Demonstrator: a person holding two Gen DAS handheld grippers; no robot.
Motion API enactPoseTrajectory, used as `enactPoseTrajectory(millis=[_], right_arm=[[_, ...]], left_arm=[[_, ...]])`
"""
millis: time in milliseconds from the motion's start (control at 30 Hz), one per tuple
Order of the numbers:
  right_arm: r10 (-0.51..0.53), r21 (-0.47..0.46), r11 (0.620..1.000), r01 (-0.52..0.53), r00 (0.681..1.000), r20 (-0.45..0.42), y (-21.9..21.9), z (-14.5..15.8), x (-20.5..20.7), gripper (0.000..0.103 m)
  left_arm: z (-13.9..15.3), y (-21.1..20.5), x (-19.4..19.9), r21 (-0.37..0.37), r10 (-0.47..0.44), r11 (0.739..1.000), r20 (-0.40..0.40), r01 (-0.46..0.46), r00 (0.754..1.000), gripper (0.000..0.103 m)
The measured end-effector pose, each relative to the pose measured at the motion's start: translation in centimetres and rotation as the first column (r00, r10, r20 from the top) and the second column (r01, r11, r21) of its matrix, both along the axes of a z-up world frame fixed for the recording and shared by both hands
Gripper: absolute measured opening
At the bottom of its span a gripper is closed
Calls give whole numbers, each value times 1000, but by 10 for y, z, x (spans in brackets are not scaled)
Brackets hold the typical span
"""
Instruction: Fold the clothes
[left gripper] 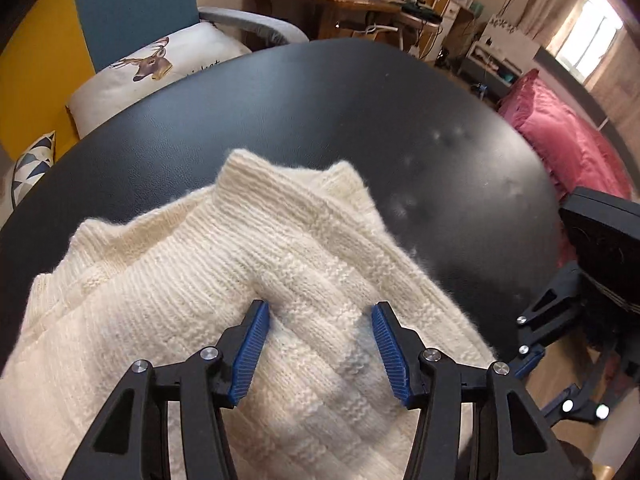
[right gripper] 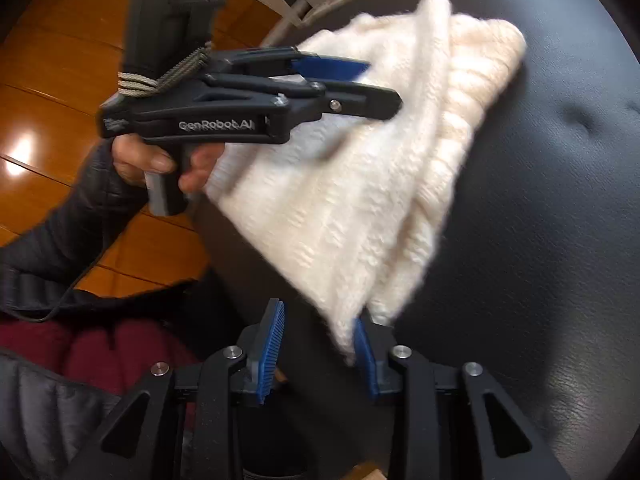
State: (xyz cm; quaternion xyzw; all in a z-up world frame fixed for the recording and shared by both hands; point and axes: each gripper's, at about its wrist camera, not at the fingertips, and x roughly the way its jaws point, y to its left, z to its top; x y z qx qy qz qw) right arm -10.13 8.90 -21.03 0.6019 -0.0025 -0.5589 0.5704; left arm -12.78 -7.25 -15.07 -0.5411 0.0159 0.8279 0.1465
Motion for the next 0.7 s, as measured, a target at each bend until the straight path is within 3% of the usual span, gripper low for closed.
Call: enactPoseTrajectory(millis=[100, 233, 333, 467, 633, 700], right_arm=[[-32, 19, 999, 33, 999, -43, 3, 9, 1, 32], [-114, 48, 991, 124, 978, -178, 14, 38, 2, 33], [-224, -3, 972, 234, 925, -309, 18, 72, -3, 33], [-306, -55, 948, 314, 845, -439, -17, 97, -17, 32], [-360, 23, 913, 407, 831, -423, -88, 73, -61, 33], [-376, 119, 880, 460, 827, -418, -96, 51, -74, 32]], left_arm=[[2, 3, 3, 7, 12, 1000, -18, -12, 1000, 56], [19, -23, 15, 157, 82, 985, -34, -76, 996, 56], [46, -58, 38, 270, 180, 951, -89, -151, 980, 56], [61, -107, 81, 322, 306, 913, -134, -251, 942, 56], [49, -166, 132, 307, 445, 866, -115, -394, 888, 56], [37, -188, 144, 286, 490, 847, -92, -449, 867, 56]])
